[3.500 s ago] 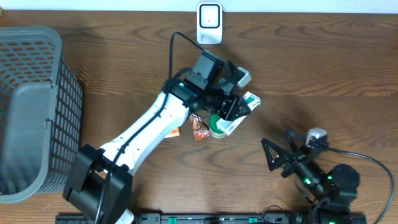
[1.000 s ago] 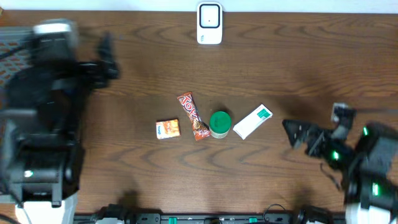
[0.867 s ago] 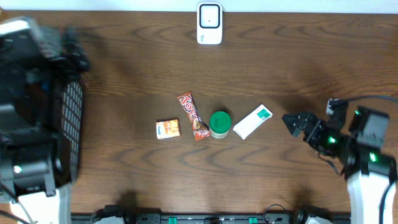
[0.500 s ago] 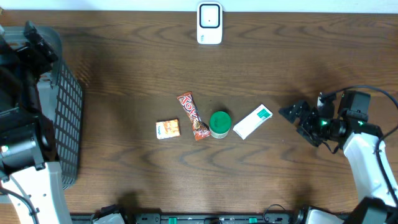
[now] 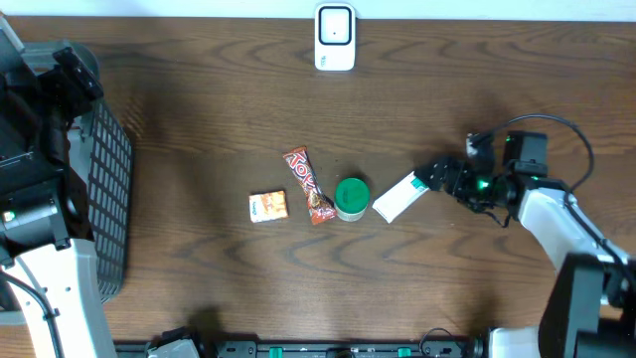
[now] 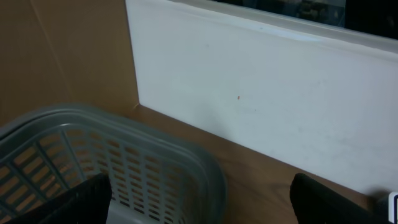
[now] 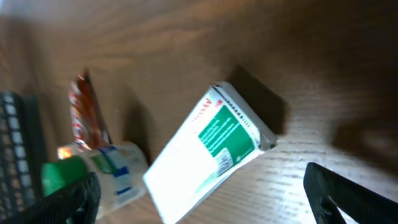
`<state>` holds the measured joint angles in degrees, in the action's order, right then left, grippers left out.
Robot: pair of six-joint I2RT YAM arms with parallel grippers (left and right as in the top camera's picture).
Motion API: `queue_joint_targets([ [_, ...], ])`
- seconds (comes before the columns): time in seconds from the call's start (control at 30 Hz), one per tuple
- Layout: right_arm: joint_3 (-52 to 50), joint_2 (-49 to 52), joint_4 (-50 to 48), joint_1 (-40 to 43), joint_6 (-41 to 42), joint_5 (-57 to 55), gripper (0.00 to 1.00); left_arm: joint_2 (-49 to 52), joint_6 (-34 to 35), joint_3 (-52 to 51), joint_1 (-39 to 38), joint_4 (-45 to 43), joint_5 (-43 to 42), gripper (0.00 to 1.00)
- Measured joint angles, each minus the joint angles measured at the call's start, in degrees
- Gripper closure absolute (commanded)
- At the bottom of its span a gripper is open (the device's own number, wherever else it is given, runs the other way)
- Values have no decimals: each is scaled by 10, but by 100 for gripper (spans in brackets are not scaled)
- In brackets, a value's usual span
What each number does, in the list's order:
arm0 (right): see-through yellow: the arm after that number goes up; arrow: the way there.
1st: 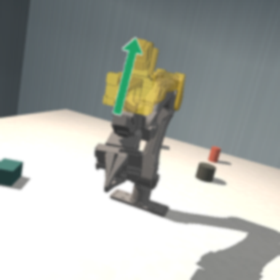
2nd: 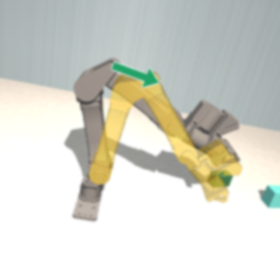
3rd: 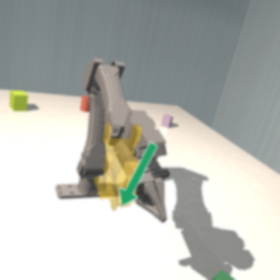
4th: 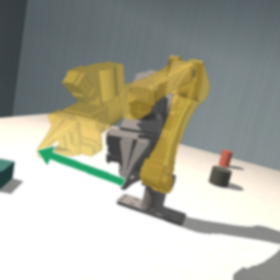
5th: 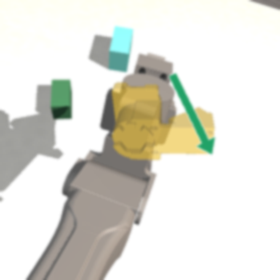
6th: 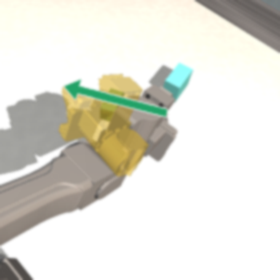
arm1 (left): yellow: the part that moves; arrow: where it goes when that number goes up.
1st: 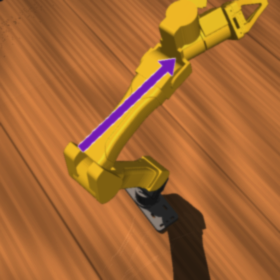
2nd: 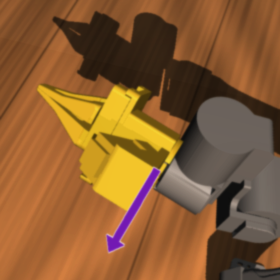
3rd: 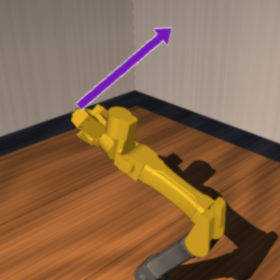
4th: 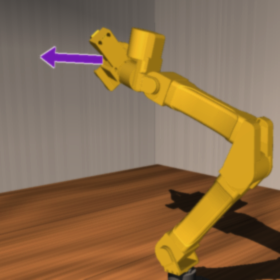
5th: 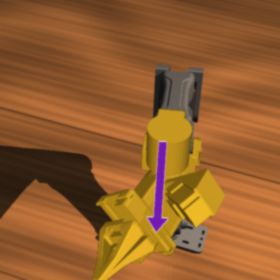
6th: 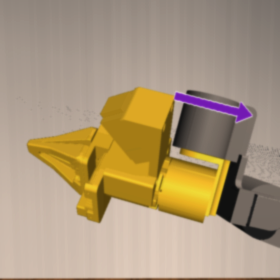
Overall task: Scan the item barcode
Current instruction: 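Move the right gripper down over the Panadol box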
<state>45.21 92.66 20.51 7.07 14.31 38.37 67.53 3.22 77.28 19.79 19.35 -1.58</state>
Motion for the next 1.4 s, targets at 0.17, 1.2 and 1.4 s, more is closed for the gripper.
queue_joint_targets([
  [0.17, 3, 42, -3, -1, -33, 7, 1, 0, 0, 0, 0, 2, 0, 9],
  [1.2, 113, 97, 172, -67, 388, -165, 1, 29, 0, 0, 0, 2, 0, 10],
  [1.4, 189, 129, 362, -70, 457, -268, 1, 30, 0, 0, 0, 2, 0, 9],
])
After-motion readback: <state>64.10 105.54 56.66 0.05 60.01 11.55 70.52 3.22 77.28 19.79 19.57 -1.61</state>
